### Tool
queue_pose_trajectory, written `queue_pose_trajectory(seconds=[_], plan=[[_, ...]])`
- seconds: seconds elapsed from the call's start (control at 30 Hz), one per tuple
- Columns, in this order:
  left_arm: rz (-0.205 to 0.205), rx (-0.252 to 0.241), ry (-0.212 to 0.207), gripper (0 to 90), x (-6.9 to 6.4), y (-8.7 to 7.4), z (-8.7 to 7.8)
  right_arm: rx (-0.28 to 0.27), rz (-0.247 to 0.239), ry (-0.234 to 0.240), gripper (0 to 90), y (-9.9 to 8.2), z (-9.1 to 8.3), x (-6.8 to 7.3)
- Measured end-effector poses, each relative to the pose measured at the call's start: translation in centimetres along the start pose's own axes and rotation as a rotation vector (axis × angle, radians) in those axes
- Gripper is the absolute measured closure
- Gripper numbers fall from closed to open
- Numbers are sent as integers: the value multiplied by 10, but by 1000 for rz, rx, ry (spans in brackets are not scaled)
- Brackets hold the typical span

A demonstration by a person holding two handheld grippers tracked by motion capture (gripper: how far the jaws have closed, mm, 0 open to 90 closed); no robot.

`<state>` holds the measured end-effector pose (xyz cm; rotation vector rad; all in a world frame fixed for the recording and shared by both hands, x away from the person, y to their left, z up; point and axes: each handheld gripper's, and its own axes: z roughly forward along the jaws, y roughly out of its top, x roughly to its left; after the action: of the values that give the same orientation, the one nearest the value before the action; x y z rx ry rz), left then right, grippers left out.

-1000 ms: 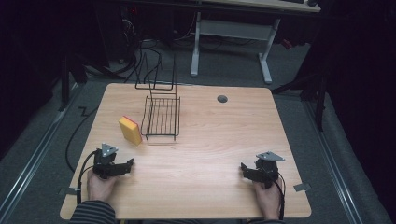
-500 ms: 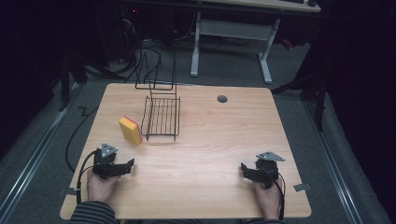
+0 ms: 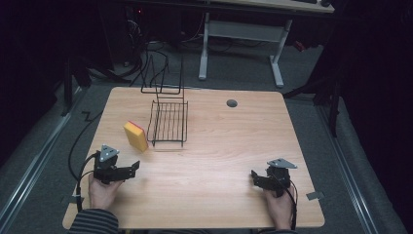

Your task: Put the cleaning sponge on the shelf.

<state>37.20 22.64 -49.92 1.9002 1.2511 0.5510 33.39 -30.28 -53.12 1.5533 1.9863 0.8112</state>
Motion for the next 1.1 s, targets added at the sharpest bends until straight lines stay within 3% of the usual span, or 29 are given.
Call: queue_pose_trajectory(seconds=[0.43,0.97,1.1], plan=[[-13,-52,-1,35,3,22,-7,0,0,0,184,0,0,0],[-30,-72,6,13,9,42,-1,0,-1,1,184,0,0,0],[-15,-65,18,9,11,47,2,0,-1,1,184,0,0,0]])
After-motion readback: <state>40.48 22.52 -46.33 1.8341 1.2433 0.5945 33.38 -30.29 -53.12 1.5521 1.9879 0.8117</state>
